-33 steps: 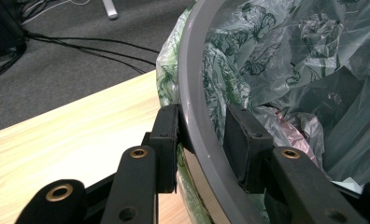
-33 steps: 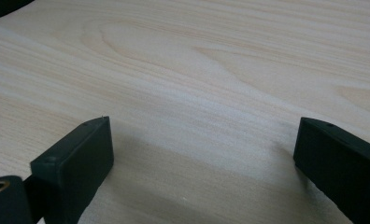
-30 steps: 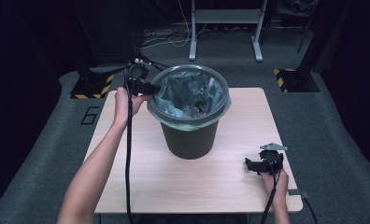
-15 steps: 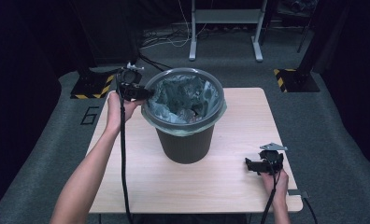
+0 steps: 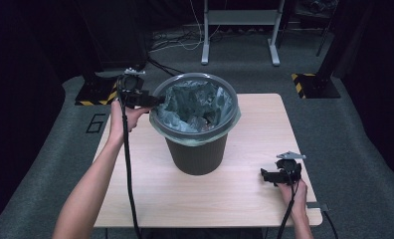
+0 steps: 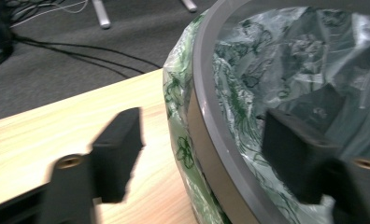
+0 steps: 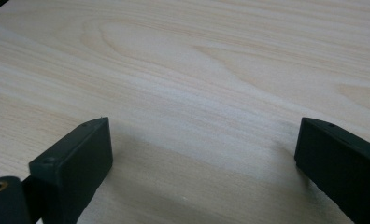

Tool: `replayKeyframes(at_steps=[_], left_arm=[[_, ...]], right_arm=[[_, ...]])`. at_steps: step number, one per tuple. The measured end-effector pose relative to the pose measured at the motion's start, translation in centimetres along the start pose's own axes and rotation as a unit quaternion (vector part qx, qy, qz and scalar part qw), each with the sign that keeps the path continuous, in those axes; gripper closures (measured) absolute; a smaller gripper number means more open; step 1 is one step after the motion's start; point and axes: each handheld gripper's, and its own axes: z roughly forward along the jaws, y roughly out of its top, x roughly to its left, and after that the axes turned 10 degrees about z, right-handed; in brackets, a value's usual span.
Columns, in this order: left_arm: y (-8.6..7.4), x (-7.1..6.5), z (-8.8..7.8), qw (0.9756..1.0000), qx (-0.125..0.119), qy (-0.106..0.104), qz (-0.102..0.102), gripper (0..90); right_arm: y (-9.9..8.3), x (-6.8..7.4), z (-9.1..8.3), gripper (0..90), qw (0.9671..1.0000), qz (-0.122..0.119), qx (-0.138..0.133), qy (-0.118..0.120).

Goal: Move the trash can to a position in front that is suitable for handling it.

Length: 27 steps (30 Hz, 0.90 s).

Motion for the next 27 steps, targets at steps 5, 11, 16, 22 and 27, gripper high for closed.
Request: replayKeyframes(at_steps=[5,11,16,22,27], left_arm=[[-0.3,0.6,-0.6,0.9998,-0.016,-0.008,-0.012,14.3],[-0.5,0.6,-0.9,0.9995,-0.028,-0.013,-0.009,10.7],[-0.5,0.5,-0.9,0.9994,-0.03,-0.019,-0.003,9.4],[-0.5,0.4,-0.9,0.9994,-0.028,-0.021,-0.001,9.1],[-0.4,0.4,-0.9,0.9995,-0.024,-0.021,0.002,9.1]], right_arm=[[1.5,1.0,-1.6,1.3,0.9996,-0.015,-0.007,0.024],[4.8,2.6,-4.4,0.3,0.997,-0.038,-0.031,0.061],[7.5,4.0,-6.4,0.6,0.9942,-0.05,-0.047,0.083],[9.7,5.4,-7.7,0.8,0.9929,-0.057,-0.046,0.094],[11.0,6.2,-8.1,1.4,0.9922,-0.068,-0.038,0.097]])
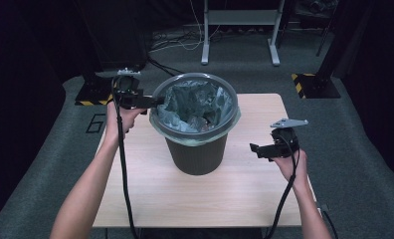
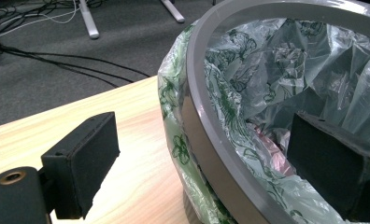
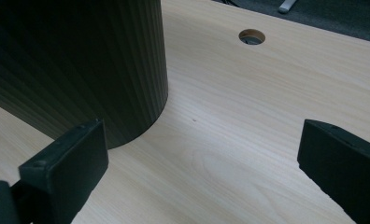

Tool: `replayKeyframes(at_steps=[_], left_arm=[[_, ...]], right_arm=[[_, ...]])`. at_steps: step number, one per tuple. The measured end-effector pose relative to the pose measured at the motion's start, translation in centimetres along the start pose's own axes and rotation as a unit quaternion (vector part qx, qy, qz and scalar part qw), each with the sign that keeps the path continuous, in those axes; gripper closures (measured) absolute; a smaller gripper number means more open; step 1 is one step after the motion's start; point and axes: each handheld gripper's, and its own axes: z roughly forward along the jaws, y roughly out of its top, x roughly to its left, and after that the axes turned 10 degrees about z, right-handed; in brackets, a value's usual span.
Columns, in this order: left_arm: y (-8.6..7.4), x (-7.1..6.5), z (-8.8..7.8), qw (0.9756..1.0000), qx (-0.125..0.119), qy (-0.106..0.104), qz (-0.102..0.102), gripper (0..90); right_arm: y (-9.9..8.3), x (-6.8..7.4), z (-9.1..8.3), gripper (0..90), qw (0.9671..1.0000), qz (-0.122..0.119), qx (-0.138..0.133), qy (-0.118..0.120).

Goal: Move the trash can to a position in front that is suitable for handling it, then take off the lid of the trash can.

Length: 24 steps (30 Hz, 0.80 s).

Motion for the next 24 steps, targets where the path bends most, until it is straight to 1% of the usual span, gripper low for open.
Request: replayKeyframes(at_steps=[1,2,3,6,7,8,9,10,11,14,15,16,17,18,19,20,21,22,24], left_arm=[[0.0,0.0,0.0,1.0,0.0,0.0,0.0,9.1],[0.0,0.0,0.0,1.0,0.001,0.0,0.001,9.1],[0.0,0.0,0.0,1.0,0.001,0.0,0.001,9.1],[0.1,-0.1,-0.1,1.0,0.004,-0.001,0.003,9.1],[0.1,-0.1,-0.1,1.0,0.004,-0.001,0.003,9.1],[0.2,-0.2,-0.1,1.0,0.004,-0.002,0.002,9.1],[0.2,-0.2,-0.1,1.0,0.004,-0.002,0.002,9.2],[0.3,-0.3,0.0,1.0,0.006,-0.003,0.003,9.1],[0.3,-0.3,0.0,1.0,0.006,-0.003,0.003,9.1],[0.5,-0.3,0.0,0.9999,0.011,-0.006,0.006,9.1],[0.5,-0.4,0.0,0.9999,0.011,-0.008,0.006,9.1],[0.6,-0.4,0.0,0.9998,0.013,-0.01,0.007,9.1],[0.6,-0.4,0.0,0.9998,0.014,-0.01,0.007,9.1],[0.8,-0.4,0.0,0.9998,0.015,-0.006,0.01,9.4],[0.8,-0.4,0.0,0.9998,0.015,-0.006,0.01,9.3],[0.8,-0.4,0.1,0.9998,0.016,-0.008,0.008,9.4],[0.8,-0.4,0.1,0.9998,0.016,-0.008,0.008,9.4],[0.8,-0.4,0.1,0.9998,0.017,-0.009,0.008,9.4],[0.9,-0.4,0.1,0.9998,0.018,-0.008,0.009,9.8]], right_arm=[[0.0,0.0,0.0,1.4,1.0,0.0,0.0,0.0],[0.6,0.2,-0.1,1.7,1.0,-0.001,0.004,0.004],[0.6,0.2,-0.1,1.7,1.0,-0.001,0.004,0.004],[2.1,0.6,-0.6,2.2,0.9999,-0.006,0.006,0.007],[2.1,0.6,-0.6,2.2,0.9999,-0.006,0.006,0.007],[3.1,0.8,-0.9,2.6,0.9999,-0.011,0.006,0.009],[3.1,0.8,-0.9,2.6,0.9999,-0.011,0.006,0.009],[4.2,1.1,-1.4,2.9,0.9998,-0.014,0.004,0.012],[4.2,1.1,-1.4,2.9,0.9998,-0.014,0.004,0.012],[5.8,1.6,-2.0,3.1,0.9997,-0.022,0.003,0.011],[6.7,1.9,-2.4,3.4,0.9997,-0.023,-0.003,0.012],[6.7,1.9,-2.4,3.4,0.9997,-0.023,-0.003,0.012],[7.1,2.0,-2.6,3.8,0.9996,-0.024,-0.004,0.015],[7.9,2.2,-2.9,3.9,0.9995,-0.026,-0.006,0.016],[7.9,2.2,-2.9,3.9,0.9995,-0.026,-0.006,0.016],[8.7,2.3,-3.1,4.2,0.9995,-0.025,-0.005,0.019],[8.7,2.3,-3.1,4.2,0.9995,-0.025,-0.005,0.019],[9.1,2.3,-3.2,4.2,0.9995,-0.025,-0.005,0.018],[10.0,2.5,-3.4,4.6,0.9994,-0.022,-0.008,0.026]])
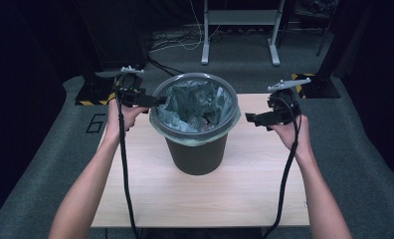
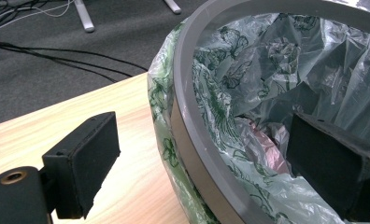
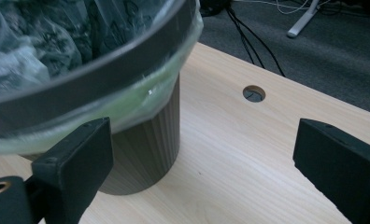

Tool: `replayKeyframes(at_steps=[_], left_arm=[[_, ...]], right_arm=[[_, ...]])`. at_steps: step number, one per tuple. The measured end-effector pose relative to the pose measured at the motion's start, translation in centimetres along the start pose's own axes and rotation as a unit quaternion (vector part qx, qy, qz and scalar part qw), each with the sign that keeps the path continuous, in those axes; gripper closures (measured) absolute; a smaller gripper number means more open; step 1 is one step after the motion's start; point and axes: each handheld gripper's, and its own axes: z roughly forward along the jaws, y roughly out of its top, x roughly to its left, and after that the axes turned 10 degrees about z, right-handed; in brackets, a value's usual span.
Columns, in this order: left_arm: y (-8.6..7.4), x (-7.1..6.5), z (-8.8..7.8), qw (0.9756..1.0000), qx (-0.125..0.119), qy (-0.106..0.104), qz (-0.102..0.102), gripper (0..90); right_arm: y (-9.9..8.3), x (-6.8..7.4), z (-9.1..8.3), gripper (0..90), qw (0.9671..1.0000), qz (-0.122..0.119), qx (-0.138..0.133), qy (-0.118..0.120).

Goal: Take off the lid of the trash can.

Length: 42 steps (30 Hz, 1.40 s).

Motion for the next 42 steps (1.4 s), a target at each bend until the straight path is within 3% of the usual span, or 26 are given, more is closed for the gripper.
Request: replayKeyframes(at_steps=[13,23,38,42], left_arm=[[0.6,0.1,0.3,1.0,0.005,0.003,0.001,15.4],[0.5,0.7,1.7,0.9997,0.013,-0.01,-0.015,30.2],[-0.1,1.1,2.2,0.9991,0.027,-0.029,-0.014,59.4],[-0.1,0.9,2.2,0.9992,0.03,-0.022,-0.011,60.4]], right_arm=[[3.4,1.3,-0.1,8.5,0.9998,-0.005,-0.01,0.018],[5.3,2.5,2.3,24.6,0.9997,-0.01,0.003,0.021],[5.9,4.1,5.8,48.7,0.9984,-0.007,0.051,-0.025],[5.7,4.0,6.4,52.7,0.9969,0.002,0.067,-0.04]])
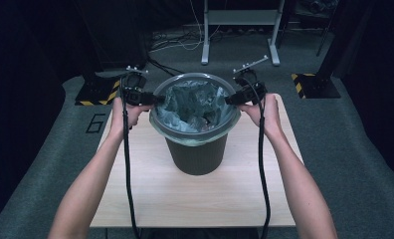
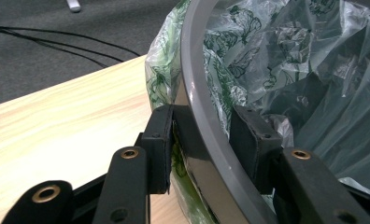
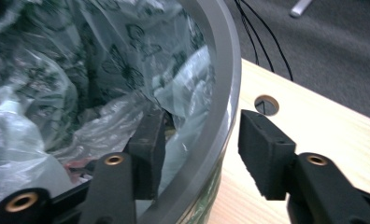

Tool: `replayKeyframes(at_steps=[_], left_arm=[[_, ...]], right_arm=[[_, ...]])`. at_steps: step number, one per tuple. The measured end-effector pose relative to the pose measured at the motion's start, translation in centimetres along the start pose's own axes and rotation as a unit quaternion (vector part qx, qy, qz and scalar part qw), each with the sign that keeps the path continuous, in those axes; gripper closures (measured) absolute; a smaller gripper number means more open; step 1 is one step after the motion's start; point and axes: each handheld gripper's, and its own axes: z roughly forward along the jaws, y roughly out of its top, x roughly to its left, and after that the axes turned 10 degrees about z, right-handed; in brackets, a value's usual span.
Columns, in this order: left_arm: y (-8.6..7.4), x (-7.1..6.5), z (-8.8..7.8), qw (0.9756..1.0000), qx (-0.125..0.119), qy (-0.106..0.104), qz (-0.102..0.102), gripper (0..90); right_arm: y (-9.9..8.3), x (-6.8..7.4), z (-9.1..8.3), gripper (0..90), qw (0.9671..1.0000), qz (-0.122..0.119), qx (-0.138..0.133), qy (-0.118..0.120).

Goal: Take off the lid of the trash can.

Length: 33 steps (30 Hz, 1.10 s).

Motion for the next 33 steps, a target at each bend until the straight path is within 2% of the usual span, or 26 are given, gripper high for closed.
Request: replayKeyframes(at_steps=[3,8,11,13,14,17,21,23,33], left_arm=[[0.1,-0.2,0.0,1.0,0.004,0.006,0.005,61.1],[0.3,-0.3,0.0,0.9998,0.008,0.014,0.011,62.2],[0.3,-0.3,0.0,0.9998,0.008,0.014,0.011,62.2],[0.3,-0.3,0.0,0.9998,0.008,0.014,0.011,62.2],[0.3,-0.3,0.0,0.9998,0.008,0.013,0.01,62.2],[0.3,-0.3,0.0,0.9998,0.009,0.014,0.013,62.3],[0.3,-0.3,0.0,0.9997,0.01,0.015,0.013,62.4],[0.3,-0.4,0.0,0.9998,0.009,0.015,0.012,62.4],[0.3,-0.4,0.0,0.9998,0.006,0.017,0.011,62.7]], right_arm=[[-0.1,0.0,0.1,55.8,1.0,0.004,-0.003,0.006],[-0.1,0.5,0.0,59.8,0.9998,-0.002,-0.011,-0.016],[0.0,0.5,0.1,59.2,0.9998,-0.002,-0.004,-0.02],[0.1,0.4,0.3,58.3,0.9999,0.002,0.002,-0.016],[0.2,0.2,0.5,57.5,0.9998,0.012,0.012,-0.01],[0.2,0.2,0.9,58.6,0.9997,0.014,0.02,-0.01],[0.2,0.6,0.9,61.5,0.9995,0.005,0.016,-0.027],[0.4,1.0,0.9,63.3,0.9988,-0.008,0.017,-0.045],[0.6,1.4,0.8,64.9,0.9981,-0.014,0.016,-0.059]])
